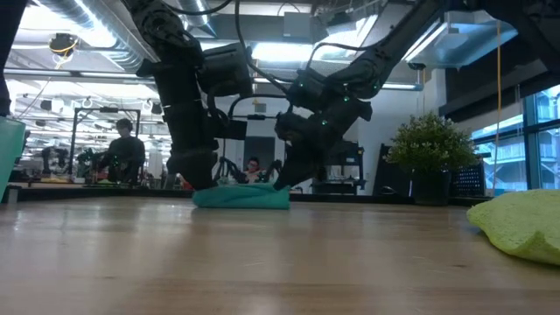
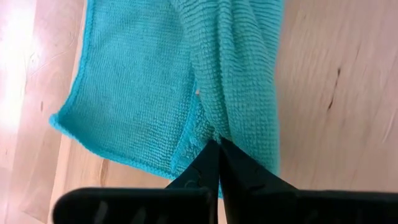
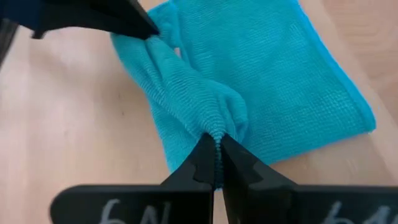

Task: Roll microfiber towels into tight, uniform cylinder then place into a basket
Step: Roll the blue microfiber towel

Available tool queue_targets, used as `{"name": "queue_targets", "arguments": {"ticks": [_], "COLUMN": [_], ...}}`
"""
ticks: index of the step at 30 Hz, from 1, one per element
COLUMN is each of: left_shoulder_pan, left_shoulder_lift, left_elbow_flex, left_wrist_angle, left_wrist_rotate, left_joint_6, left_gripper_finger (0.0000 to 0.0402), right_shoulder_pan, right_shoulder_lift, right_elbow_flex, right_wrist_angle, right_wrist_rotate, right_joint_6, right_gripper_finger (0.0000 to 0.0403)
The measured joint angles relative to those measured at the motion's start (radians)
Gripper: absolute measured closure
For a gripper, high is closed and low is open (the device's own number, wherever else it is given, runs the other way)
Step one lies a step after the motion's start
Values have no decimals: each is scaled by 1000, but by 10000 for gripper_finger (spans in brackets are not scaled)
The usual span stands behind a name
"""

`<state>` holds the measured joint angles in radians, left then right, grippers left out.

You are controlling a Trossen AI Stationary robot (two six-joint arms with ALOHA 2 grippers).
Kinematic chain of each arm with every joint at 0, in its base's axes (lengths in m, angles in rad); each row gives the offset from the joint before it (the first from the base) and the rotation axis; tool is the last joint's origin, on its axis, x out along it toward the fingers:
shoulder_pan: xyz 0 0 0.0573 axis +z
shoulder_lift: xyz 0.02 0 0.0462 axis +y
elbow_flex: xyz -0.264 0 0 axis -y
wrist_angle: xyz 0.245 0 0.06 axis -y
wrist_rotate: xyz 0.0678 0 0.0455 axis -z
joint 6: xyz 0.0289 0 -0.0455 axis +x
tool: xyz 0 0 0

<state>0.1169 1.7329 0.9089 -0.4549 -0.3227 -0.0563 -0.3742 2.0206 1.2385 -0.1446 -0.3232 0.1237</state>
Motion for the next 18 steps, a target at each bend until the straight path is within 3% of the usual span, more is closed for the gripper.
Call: {"name": "queue_targets", "arguments": {"ticks": [10, 18], "left_shoulder_pan": [-15, -26], "left_shoulder_lift": [-40, -88], "left_elbow_flex": [-2, -1], "left_wrist_angle": [-17, -34], "left_wrist_rotate": [-53, -173], "left_joint_6": [15, -21], "left_gripper_finger": [401, 401], "right_shoulder_pan": [-5, -6], "right_shoulder_lift": [1, 1], "right_elbow_flex": [0, 0], "right_wrist_angle": [-8, -15], "right_wrist_rotate": [19, 49], "right_joint_6": [-24, -27], "right_gripper_finger": [394, 394]}}
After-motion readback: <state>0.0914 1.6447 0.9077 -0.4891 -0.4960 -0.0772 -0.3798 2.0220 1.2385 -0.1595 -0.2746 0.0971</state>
